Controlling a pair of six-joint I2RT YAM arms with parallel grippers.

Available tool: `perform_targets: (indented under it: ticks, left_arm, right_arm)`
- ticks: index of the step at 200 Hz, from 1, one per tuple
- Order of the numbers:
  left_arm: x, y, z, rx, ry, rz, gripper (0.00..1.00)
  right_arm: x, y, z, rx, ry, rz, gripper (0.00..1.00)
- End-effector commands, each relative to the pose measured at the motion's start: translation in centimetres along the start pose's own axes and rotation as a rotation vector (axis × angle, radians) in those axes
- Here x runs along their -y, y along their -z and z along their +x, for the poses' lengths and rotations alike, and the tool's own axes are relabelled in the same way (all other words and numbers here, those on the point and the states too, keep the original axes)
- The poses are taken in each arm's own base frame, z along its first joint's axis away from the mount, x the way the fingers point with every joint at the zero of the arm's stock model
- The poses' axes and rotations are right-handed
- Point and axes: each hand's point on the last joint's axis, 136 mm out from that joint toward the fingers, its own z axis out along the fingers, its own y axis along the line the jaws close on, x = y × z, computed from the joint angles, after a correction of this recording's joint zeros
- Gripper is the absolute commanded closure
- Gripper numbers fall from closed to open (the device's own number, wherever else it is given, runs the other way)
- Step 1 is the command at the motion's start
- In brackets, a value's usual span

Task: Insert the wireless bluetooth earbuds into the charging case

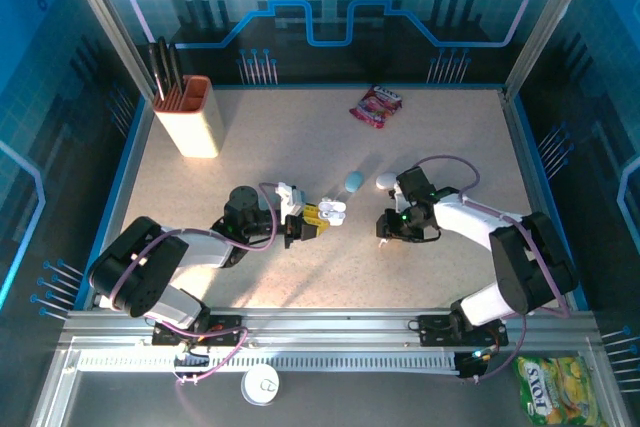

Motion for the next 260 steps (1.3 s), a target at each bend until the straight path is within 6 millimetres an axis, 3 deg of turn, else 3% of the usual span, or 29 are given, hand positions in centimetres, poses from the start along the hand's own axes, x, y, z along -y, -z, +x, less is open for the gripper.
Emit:
perform_targets:
  ticks: [1, 64, 106, 168, 215, 260]
  left_arm:
    - [0.3, 0.2, -0.1, 0.011, -0.031, 0.018, 0.88]
    - [0.3, 0.1, -0.2, 0.013, -0.027, 0.021, 0.88]
    - [0.3, 0.2, -0.2, 0.012, -0.025, 0.020, 0.88]
    - [0.2, 0.2, 0.1, 0.008, -0.023, 0.019, 0.88]
    - [0.2, 0.3, 0.4, 0.011, -0.019, 0.014, 0.88]
    - [0.2, 0.4, 0.2, 0.018, -0.021, 0.015, 0.88]
  right_arm:
    - [-0.9, 0.5, 1.5, -0.038, -0.002, -0.026, 0.63]
    - [-3.4, 0.5, 1.8, -0.040, 0.062, -0.094, 0.63]
    - [-1.3, 0.9, 1.2, 0.013, 0.030, 0.033, 0.62]
    - [-1.2, -0.2, 1.7, -0.037, 0.100, 0.160, 0.60]
    - [0.4, 0.4, 1.9, -0.063, 0.184, 0.344, 0.58]
    - [0.8, 0.9, 2.3, -0.075, 0.201, 0.368, 0.60]
